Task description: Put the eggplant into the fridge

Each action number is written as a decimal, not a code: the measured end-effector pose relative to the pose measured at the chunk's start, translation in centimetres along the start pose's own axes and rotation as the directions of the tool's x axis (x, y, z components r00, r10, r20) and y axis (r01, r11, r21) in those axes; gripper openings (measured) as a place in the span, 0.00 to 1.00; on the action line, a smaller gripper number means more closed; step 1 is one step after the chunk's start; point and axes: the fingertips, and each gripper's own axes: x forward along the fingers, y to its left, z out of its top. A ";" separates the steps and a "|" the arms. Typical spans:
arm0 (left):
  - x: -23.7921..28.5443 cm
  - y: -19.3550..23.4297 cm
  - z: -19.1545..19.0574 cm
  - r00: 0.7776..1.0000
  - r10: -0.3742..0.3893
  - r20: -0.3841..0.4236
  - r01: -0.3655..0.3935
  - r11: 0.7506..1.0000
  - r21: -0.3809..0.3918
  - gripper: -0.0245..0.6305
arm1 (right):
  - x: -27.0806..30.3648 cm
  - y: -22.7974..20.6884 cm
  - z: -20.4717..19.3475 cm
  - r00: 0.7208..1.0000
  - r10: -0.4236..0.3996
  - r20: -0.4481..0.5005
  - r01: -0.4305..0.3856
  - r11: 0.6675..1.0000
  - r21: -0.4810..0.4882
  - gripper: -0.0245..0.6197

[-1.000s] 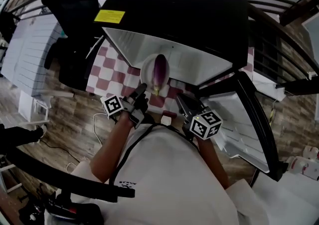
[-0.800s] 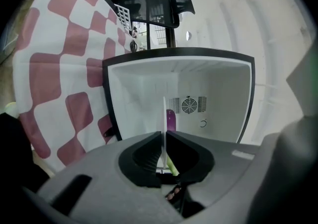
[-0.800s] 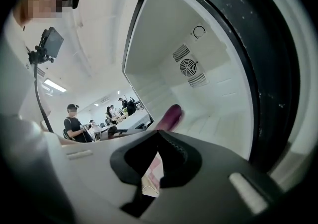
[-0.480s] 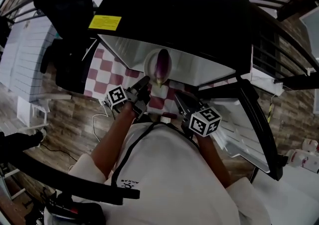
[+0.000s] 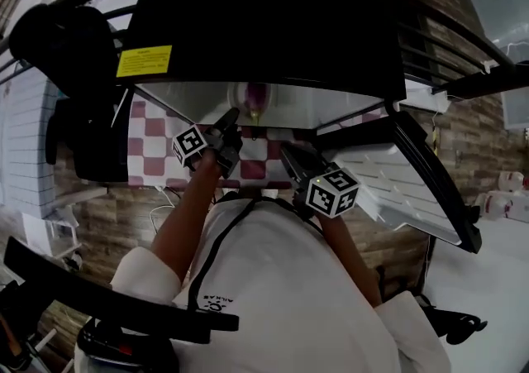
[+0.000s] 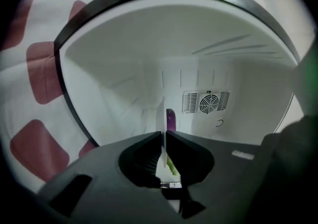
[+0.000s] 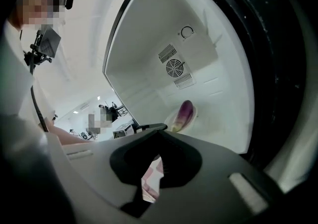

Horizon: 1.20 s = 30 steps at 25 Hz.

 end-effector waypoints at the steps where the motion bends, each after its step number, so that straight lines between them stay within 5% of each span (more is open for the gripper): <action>1: 0.4 0.2 0.2 1.000 0.002 -0.008 -0.002 1.000 0.001 0.09 | -0.1 -0.1 -0.1 1.000 -0.016 0.003 0.016 1.000 0.005 0.05; 13: 3.0 3.5 0.6 0.995 0.075 -0.070 -0.075 0.997 0.003 0.09 | -1.3 -0.8 -0.6 0.988 -0.156 0.023 0.155 0.987 0.035 0.05; 27: 3.1 5.3 0.6 0.968 0.240 -0.072 -0.236 0.969 0.069 0.07 | -1.9 -0.6 -0.9 0.986 -0.164 0.043 0.162 0.986 0.042 0.05; 30: 3.1 5.3 0.8 0.963 0.260 -0.065 -0.255 0.964 0.081 0.15 | -2.0 -0.4 -0.7 0.988 -0.147 0.044 0.146 0.989 0.035 0.05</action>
